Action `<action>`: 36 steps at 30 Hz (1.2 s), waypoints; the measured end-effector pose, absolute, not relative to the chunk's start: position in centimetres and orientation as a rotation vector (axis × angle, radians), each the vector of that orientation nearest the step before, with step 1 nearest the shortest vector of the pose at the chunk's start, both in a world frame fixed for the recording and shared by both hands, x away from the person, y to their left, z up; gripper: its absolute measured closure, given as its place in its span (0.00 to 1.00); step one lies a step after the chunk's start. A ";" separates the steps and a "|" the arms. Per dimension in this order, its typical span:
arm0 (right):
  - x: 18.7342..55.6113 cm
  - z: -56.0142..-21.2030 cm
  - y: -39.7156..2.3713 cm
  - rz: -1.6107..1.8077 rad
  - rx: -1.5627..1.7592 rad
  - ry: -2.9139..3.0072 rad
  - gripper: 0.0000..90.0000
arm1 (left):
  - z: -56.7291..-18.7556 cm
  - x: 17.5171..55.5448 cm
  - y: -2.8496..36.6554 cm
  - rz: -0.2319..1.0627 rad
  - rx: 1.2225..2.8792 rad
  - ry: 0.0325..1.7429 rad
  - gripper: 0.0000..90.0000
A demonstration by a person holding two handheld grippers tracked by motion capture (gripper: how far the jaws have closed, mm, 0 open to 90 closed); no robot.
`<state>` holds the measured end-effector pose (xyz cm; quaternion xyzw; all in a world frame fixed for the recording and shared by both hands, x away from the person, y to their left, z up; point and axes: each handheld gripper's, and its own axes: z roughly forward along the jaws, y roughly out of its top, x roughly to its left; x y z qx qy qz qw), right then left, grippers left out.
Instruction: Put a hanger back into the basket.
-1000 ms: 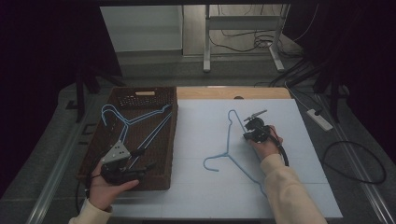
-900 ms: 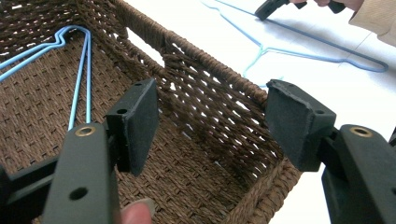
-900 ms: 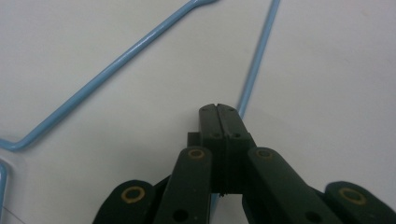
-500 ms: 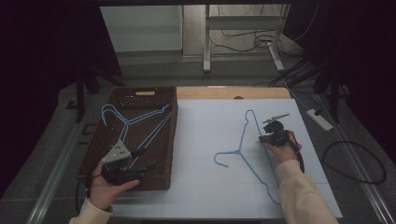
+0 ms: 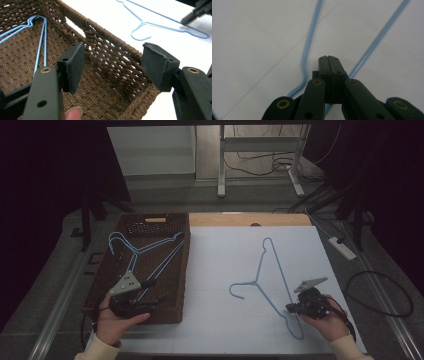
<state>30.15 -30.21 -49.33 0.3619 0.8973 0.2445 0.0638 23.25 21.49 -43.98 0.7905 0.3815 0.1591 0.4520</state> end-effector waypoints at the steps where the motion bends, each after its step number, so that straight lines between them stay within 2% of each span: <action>1: 29.7 -49.6 -30.3 0.741 1.092 2.719 1.00 | -44.0 23.3 21.5 0.392 1.954 0.943 0.39; 16: 27.8 -50.4 -28.6 0.824 1.047 2.778 1.00 | -44.1 23.3 21.4 0.391 1.955 0.944 0.39; 24: 27.9 -50.4 -24.7 0.900 0.919 2.851 1.00 | -44.0 23.3 21.6 0.392 1.953 0.945 0.39; 26: 28.0 -51.0 -22.6 0.870 0.846 2.892 1.00 | -44.1 23.3 21.6 0.393 1.953 0.946 0.39; 29: 28.2 -50.6 -21.9 0.885 0.804 2.870 1.00 | -44.1 23.3 21.7 0.393 1.951 0.949 0.39; 36: 29.1 -49.9 -23.9 0.891 0.900 2.773 1.00 | -44.0 23.3 21.7 0.392 1.953 0.945 0.39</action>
